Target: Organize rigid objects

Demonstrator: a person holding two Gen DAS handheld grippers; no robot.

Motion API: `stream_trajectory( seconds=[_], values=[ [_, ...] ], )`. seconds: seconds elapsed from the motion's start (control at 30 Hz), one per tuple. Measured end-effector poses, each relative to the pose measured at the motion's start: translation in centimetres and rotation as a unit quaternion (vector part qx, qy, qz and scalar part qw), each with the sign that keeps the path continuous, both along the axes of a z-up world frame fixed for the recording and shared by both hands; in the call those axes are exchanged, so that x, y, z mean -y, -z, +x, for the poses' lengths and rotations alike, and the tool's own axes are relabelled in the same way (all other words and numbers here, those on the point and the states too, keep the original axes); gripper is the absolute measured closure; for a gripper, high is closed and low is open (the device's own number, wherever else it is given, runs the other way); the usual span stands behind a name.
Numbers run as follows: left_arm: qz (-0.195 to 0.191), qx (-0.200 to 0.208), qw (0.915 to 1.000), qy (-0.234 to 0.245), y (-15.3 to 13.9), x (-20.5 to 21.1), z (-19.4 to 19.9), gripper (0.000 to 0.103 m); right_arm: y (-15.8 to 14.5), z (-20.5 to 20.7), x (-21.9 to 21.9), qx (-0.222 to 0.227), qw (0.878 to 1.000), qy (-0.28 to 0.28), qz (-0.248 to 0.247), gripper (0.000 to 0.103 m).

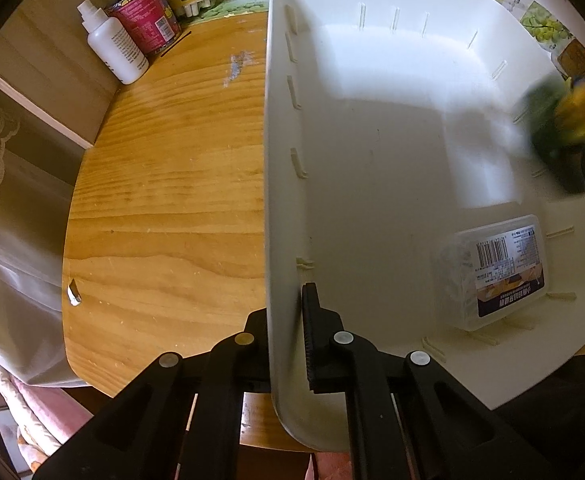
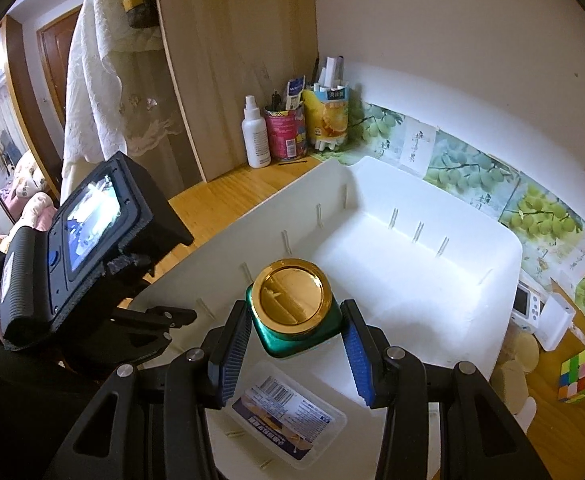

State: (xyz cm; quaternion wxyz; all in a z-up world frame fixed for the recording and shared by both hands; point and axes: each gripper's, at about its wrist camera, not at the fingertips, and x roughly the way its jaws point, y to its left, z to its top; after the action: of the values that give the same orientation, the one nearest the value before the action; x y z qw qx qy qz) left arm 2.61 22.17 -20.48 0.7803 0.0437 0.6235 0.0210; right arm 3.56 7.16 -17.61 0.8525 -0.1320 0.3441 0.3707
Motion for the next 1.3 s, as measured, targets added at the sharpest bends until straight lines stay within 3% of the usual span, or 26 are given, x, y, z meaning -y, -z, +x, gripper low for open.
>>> stream_trajectory(
  seconds=[0.07,0.67,1.3],
  values=[
    [0.002,0.0,1.0,0.0,0.0,0.1,0.1,0.095,-0.3,0.1,0.4,0.003,1.0,0.005,0.01,0.04],
    [0.009,0.002,1.0,-0.003,-0.1,0.2,0.1,0.094,-1.2,1.5,5.3,0.036,0.994,0.092,0.038,0.035],
    [0.016,0.002,0.9999,-0.003,-0.1,0.3,0.1,0.093,-0.4,2.9,12.7,0.048,0.976,0.21,0.039,0.029]
  ],
)
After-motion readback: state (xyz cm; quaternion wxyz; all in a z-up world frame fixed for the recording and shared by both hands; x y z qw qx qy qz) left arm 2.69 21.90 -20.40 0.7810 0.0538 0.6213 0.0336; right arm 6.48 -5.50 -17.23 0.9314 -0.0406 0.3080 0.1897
